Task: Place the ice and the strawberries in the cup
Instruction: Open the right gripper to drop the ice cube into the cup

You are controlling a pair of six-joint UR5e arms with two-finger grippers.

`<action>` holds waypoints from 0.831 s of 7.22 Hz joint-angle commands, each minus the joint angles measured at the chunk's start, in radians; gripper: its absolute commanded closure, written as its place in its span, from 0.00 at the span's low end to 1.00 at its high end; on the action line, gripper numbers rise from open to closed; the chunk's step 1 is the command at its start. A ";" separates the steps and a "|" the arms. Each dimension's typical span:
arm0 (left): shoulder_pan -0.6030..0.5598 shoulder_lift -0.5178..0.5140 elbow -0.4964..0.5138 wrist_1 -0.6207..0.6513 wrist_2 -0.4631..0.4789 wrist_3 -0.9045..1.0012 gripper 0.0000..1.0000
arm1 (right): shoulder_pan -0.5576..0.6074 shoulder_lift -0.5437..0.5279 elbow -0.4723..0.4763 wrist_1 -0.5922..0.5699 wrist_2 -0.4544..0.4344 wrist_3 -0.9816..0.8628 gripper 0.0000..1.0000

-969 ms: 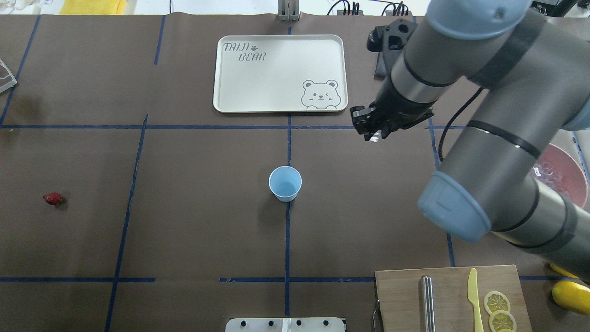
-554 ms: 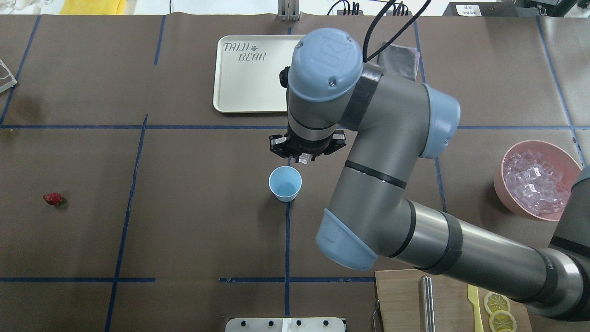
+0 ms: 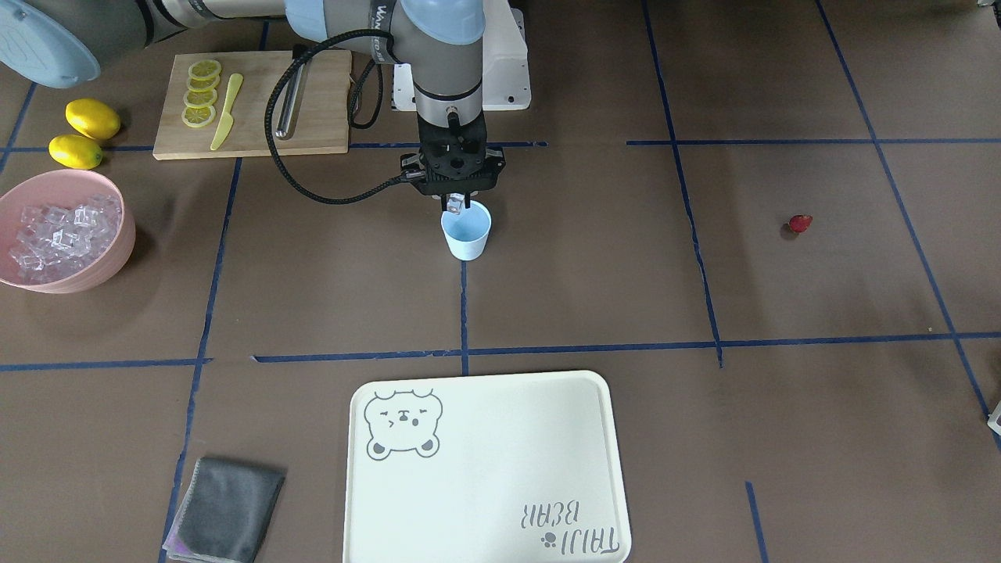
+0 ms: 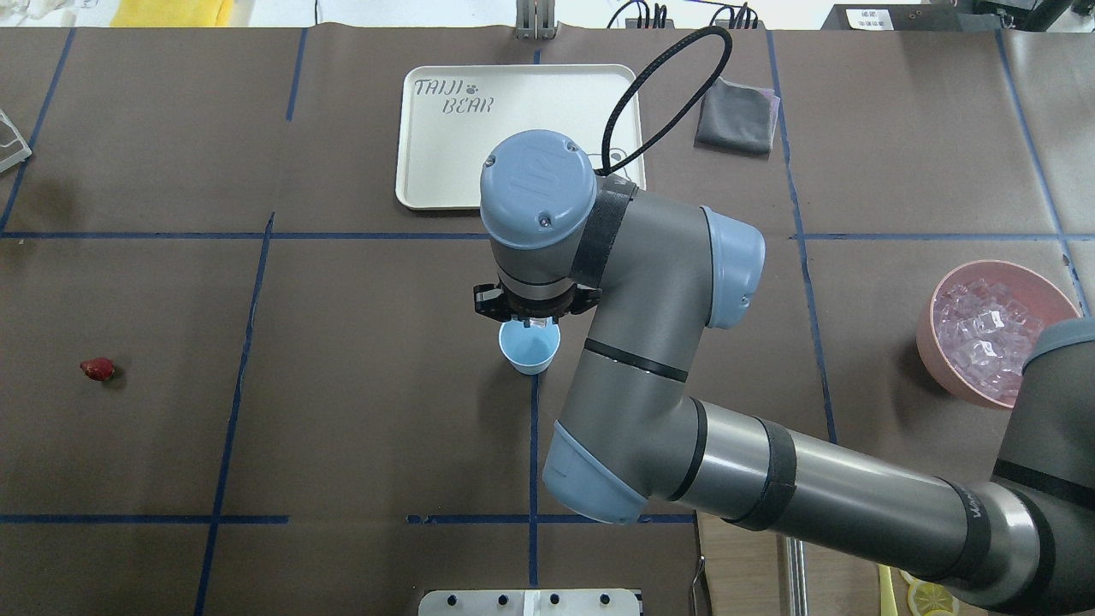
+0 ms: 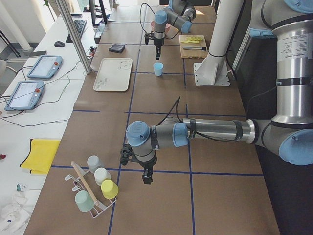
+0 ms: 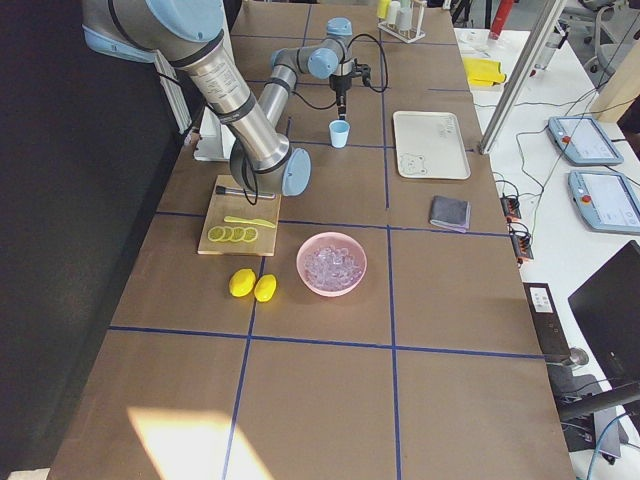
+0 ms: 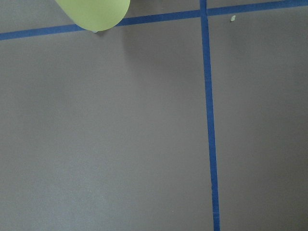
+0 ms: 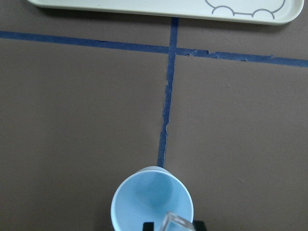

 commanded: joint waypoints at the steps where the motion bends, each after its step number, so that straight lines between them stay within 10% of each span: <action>1: 0.000 0.000 0.000 0.000 0.000 0.000 0.00 | -0.024 0.001 -0.023 0.032 -0.016 0.000 1.00; 2: 0.000 0.000 0.000 0.000 0.000 0.000 0.00 | -0.025 0.001 -0.032 0.056 -0.019 0.000 0.91; 3: 0.000 0.000 0.000 0.000 0.000 0.000 0.00 | -0.025 -0.004 -0.033 0.056 -0.023 0.000 0.12; 6: 0.000 0.000 -0.003 0.000 0.000 0.000 0.00 | -0.025 0.001 -0.032 0.056 -0.027 -0.005 0.01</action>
